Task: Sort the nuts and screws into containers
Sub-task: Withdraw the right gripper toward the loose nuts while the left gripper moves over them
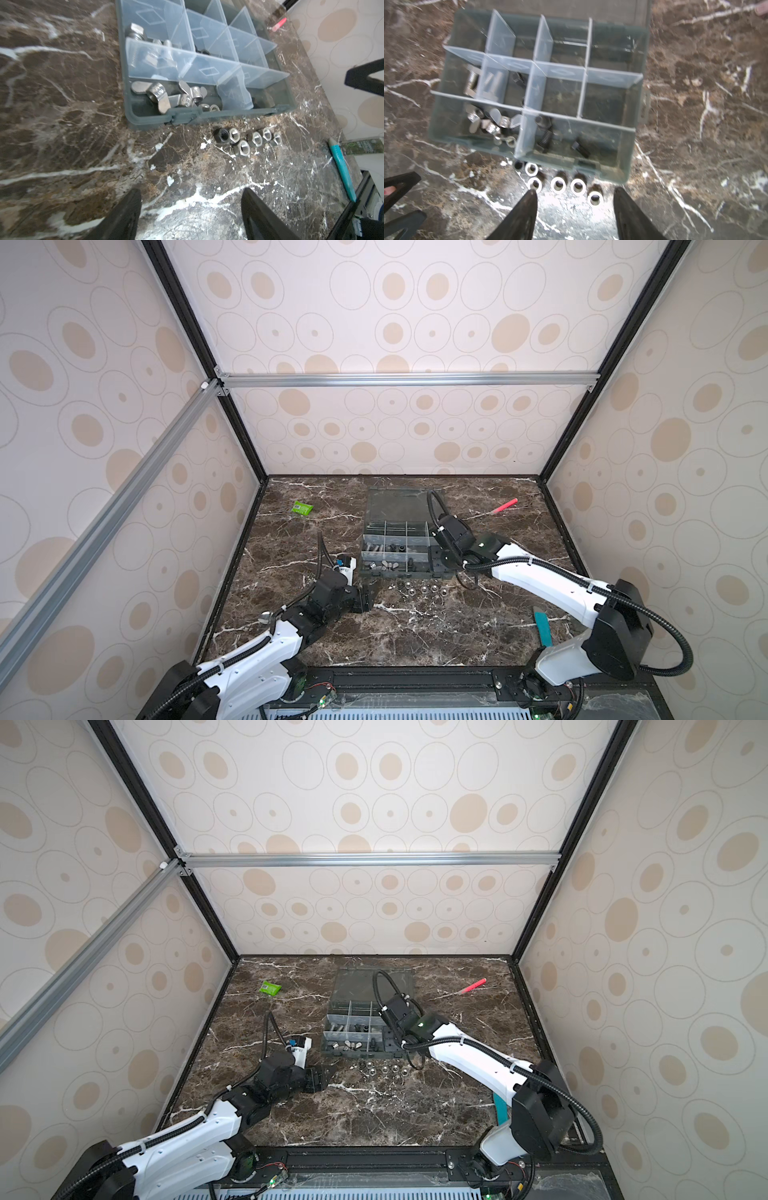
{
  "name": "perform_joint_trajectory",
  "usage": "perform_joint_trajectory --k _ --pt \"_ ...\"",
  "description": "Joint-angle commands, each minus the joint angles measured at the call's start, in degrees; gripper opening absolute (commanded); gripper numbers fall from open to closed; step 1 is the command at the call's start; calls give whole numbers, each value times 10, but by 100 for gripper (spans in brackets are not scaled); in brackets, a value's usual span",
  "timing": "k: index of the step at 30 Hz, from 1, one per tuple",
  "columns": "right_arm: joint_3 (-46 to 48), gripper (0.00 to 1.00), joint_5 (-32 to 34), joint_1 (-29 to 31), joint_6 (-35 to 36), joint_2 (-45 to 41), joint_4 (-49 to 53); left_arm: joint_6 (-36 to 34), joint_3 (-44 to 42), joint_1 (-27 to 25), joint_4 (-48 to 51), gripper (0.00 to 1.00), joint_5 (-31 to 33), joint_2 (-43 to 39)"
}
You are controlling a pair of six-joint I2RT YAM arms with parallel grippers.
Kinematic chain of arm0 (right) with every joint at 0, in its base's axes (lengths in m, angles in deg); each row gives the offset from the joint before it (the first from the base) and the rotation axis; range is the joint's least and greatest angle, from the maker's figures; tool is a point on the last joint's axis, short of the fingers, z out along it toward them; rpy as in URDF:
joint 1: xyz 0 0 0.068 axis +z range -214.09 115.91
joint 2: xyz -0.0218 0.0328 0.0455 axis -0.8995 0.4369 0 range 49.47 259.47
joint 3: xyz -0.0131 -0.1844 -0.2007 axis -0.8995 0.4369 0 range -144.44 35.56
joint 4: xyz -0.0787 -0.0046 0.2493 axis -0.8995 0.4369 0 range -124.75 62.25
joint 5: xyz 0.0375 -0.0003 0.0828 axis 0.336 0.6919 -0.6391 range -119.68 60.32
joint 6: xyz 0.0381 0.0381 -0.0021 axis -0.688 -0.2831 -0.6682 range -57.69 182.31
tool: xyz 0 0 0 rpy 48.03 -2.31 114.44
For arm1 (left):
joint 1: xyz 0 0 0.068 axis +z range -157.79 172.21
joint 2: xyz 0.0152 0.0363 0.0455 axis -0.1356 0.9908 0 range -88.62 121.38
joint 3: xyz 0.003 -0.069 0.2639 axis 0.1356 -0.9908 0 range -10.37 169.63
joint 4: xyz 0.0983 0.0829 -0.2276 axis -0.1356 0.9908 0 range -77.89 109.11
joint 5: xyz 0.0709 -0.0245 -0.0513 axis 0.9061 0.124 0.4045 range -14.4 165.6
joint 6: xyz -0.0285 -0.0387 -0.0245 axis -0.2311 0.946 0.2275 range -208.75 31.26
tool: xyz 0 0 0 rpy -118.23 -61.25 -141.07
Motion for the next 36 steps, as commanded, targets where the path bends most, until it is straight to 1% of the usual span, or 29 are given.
perform_joint_trajectory --k 1,6,12,18,27,31,36 --pt "32 62 21 -3 -33 -30 13 -6 49 -27 -22 76 16 37" --pt "74 62 31 -2 -54 -72 17 -9 106 -56 -2 74 36 121" --pt "105 63 41 -3 -71 -109 27 -14 179 -79 25 71 49 218" --pt "135 63 46 -3 -88 -138 32 1 229 -97 47 64 66 288" --pt "161 64 55 -2 -97 -163 38 17 251 -114 45 56 84 334" --pt "165 64 55 -2 -99 -166 38 28 256 -115 45 51 100 346" --pt "166 64 53 -2 -99 -164 38 43 254 -116 29 48 108 352"
